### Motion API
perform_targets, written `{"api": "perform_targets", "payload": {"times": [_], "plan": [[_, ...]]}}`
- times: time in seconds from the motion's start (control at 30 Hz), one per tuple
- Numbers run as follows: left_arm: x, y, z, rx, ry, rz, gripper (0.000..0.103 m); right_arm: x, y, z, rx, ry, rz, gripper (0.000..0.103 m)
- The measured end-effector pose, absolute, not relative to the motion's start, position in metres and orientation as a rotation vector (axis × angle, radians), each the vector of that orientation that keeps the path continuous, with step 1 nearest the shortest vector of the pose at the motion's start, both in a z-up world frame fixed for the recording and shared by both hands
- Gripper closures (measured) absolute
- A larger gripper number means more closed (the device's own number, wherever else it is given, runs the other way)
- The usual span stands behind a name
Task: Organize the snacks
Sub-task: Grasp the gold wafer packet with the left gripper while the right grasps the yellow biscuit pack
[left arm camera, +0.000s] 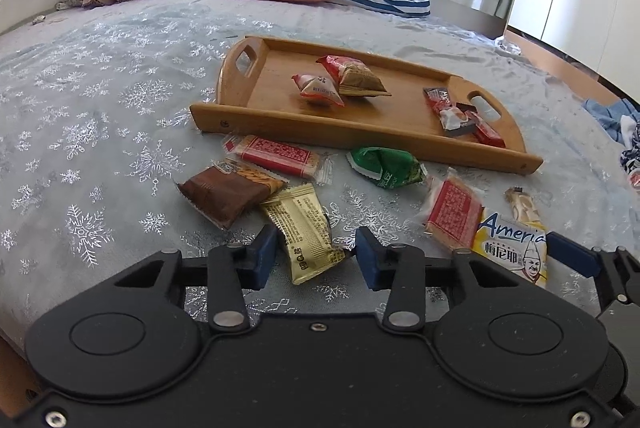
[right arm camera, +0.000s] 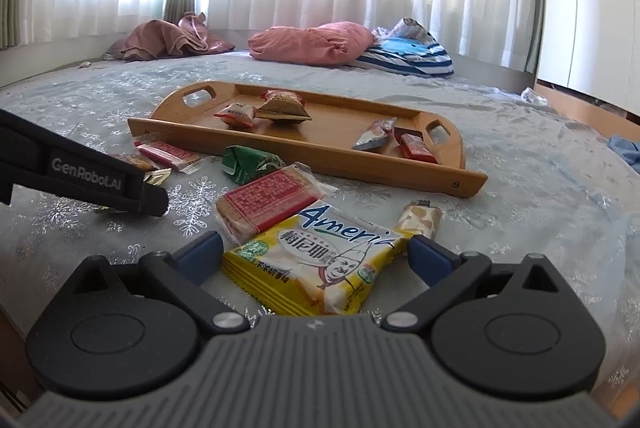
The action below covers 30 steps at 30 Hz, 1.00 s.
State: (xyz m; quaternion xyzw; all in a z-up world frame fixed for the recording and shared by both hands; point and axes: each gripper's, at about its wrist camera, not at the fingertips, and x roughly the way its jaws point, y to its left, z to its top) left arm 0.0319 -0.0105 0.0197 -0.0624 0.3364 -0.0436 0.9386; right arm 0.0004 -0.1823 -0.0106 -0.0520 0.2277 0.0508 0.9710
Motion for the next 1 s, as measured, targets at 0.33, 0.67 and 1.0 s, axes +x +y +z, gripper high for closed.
{"api": "perform_targets", "payload": {"times": [0.33,0.67,1.0], "plan": [[0.028,-0.011,0.022,-0.127,0.687,-0.098,0.068,-0.004,-0.199,-0.003,-0.061,0.507,0.032,0.004],[0.025,-0.014,0.019,-0.114,0.681,-0.094,0.068,-0.011,-0.218,0.001,-0.064,0.509,-0.046,0.004],[0.024,-0.016,0.018,-0.109,0.678,-0.087,0.067,-0.009,-0.205,0.006,-0.060,0.494,-0.083,0.004]]}}
